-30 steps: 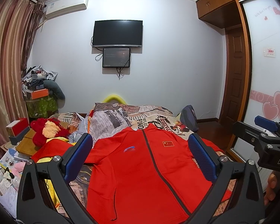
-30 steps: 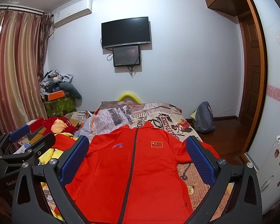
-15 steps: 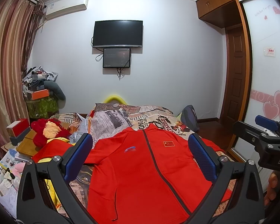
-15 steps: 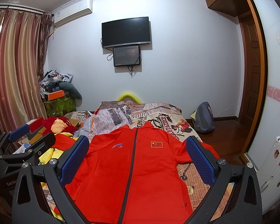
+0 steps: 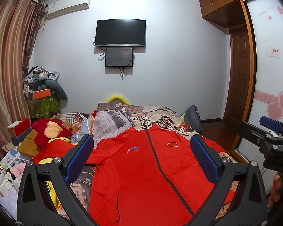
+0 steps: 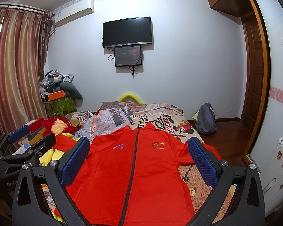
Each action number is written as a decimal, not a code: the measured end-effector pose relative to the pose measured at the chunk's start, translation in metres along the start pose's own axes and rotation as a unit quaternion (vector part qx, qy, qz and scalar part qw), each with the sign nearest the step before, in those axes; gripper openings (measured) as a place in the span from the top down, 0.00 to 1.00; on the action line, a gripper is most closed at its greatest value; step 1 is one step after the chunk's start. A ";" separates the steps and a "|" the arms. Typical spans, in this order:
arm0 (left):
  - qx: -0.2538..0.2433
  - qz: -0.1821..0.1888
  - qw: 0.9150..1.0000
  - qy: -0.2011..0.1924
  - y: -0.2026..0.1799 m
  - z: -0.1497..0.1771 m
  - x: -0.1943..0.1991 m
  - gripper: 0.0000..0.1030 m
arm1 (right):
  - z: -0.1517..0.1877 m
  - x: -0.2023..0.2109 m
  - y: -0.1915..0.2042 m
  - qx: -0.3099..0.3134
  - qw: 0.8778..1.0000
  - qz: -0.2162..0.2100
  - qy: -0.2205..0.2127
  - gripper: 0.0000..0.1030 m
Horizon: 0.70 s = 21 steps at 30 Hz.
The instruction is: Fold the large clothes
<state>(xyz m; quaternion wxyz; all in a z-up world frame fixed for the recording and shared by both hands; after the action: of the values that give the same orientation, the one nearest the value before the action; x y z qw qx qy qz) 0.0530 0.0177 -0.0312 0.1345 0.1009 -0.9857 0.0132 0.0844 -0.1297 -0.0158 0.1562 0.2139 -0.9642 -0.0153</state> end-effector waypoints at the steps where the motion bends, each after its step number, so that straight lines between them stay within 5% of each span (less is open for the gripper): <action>1: 0.000 0.000 1.000 0.001 0.000 0.000 -0.001 0.00 | 0.001 -0.001 -0.001 0.000 1.000 0.000 0.001 0.00; 21: 0.002 -0.017 0.999 0.038 0.027 0.005 -0.062 0.00 | 0.007 -0.049 -0.011 0.016 0.999 0.024 0.027 0.00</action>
<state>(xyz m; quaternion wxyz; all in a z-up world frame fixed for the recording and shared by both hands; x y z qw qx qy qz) 0.1050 0.0558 -0.0526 0.1721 0.1174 -0.9779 0.0171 0.1286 -0.1193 -0.0377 0.1794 0.1935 -0.9645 0.0094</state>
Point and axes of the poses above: each gripper's, at about its wrist camera, not at the fingertips, and x roughly against the way its jaws point, y to its left, z to its underside, the point moved 5 cm from there along -x, roughly the way its jaws point, and after that the axes turned 9 degrees about -z, right-handed, at the moved point
